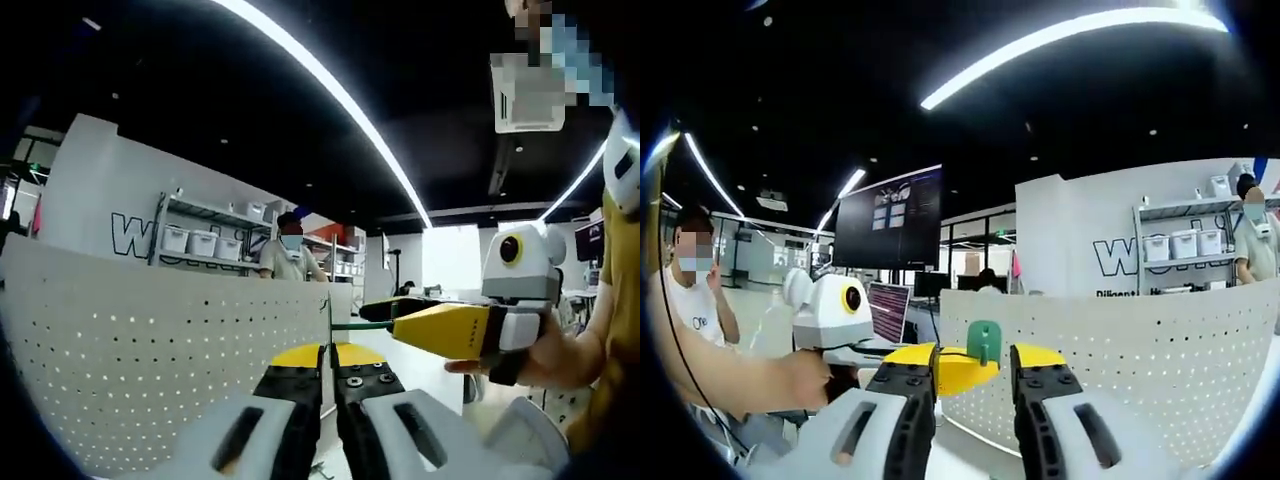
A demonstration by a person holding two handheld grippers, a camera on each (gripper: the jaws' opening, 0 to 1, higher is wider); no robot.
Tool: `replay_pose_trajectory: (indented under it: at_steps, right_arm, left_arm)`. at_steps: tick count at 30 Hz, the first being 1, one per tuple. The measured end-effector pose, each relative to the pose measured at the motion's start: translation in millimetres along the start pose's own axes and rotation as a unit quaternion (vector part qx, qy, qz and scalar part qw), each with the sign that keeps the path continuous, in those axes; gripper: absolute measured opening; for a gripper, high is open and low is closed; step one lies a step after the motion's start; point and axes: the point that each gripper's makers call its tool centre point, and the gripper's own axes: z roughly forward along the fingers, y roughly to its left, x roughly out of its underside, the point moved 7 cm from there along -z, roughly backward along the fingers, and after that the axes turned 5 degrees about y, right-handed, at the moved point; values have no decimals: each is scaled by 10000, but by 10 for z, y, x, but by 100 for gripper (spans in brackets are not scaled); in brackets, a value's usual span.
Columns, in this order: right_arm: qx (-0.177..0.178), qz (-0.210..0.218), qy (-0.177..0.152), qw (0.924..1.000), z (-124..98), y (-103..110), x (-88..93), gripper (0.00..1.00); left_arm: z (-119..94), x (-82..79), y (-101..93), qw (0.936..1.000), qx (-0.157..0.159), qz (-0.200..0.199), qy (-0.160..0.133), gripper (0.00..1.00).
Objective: Insert the hook assembly into the mounting plate slot until the hook locks in place.
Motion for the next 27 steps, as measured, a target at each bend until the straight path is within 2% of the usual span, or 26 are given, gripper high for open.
replay_pose_trajectory:
  at_steps: [13,27]
  right_arm:
    - [74,-135,-54,9999,20,15,-25,13]
    - [176,-278,-50,9994,26,32,-30,9]
  left_arm:
    - [6,-25,-61,9999,57,-52,-101,2]
    - [-5,-51,-73,9999,67,-52,-136,2]
